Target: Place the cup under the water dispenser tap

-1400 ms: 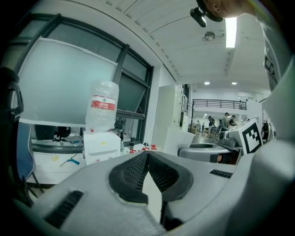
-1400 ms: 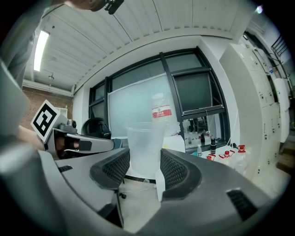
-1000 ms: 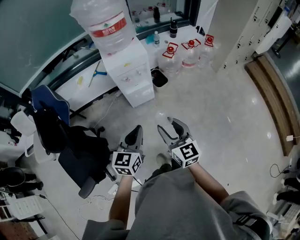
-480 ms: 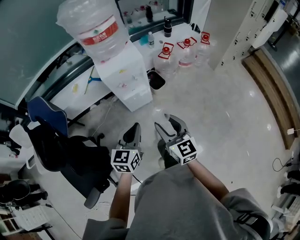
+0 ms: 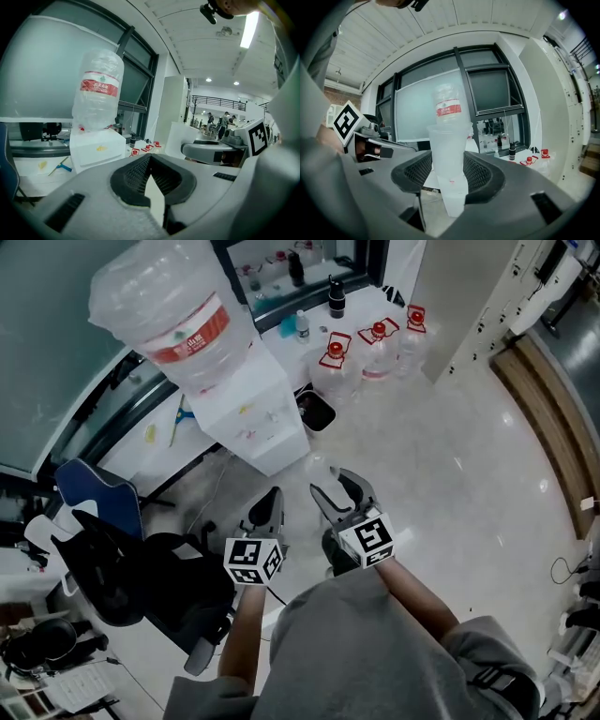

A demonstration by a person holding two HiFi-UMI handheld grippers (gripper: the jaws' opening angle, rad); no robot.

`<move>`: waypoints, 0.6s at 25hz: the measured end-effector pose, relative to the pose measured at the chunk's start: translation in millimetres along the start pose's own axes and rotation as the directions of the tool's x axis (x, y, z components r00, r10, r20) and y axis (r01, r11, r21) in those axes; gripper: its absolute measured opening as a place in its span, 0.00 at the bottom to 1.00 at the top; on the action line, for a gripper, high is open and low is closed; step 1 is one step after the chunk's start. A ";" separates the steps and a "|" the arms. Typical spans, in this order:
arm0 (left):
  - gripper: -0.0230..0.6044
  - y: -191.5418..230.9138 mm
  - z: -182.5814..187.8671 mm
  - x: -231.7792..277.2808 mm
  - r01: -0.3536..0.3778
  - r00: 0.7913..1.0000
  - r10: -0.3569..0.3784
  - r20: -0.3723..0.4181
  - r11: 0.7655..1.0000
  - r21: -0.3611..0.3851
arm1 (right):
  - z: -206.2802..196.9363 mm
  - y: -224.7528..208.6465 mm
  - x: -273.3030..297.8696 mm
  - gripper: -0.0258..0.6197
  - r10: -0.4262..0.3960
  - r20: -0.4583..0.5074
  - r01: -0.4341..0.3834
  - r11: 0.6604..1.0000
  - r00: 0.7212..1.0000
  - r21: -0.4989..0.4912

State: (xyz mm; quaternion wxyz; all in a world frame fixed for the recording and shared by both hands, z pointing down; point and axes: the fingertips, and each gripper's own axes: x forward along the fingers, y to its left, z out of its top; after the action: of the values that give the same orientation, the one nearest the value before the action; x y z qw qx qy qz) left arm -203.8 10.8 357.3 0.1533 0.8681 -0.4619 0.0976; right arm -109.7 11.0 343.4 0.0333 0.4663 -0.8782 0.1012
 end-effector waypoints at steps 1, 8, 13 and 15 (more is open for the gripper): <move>0.05 3.7 2.5 7.4 0.002 1.000 -0.002 -0.006 1.000 0.001 | 1.2 -4.8 6.7 0.37 0.000 -0.002 0.000 1.000 1.000 0.000; 0.05 28.6 12.9 59.5 0.012 0.999 -0.012 -0.050 1.000 0.003 | -3.5 -39.0 48.0 0.37 0.001 -0.030 0.000 1.000 1.000 0.009; 0.05 44.5 15.5 92.7 0.010 0.996 -0.010 -0.085 1.000 0.004 | -8.0 -66.0 74.8 0.37 0.000 -0.038 0.001 1.000 0.999 0.024; 0.05 49.9 13.4 102.0 0.007 0.995 -0.008 -0.100 1.000 -0.004 | -11.6 -72.3 82.9 0.37 0.002 -0.042 -0.001 1.000 0.999 0.027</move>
State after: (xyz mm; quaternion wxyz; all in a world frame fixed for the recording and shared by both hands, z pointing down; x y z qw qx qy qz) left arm -188.4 -99.1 385.3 0.1781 0.8636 -0.4504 0.1397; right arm -97.1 -93.3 378.0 0.0452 0.4638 -0.8762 0.1229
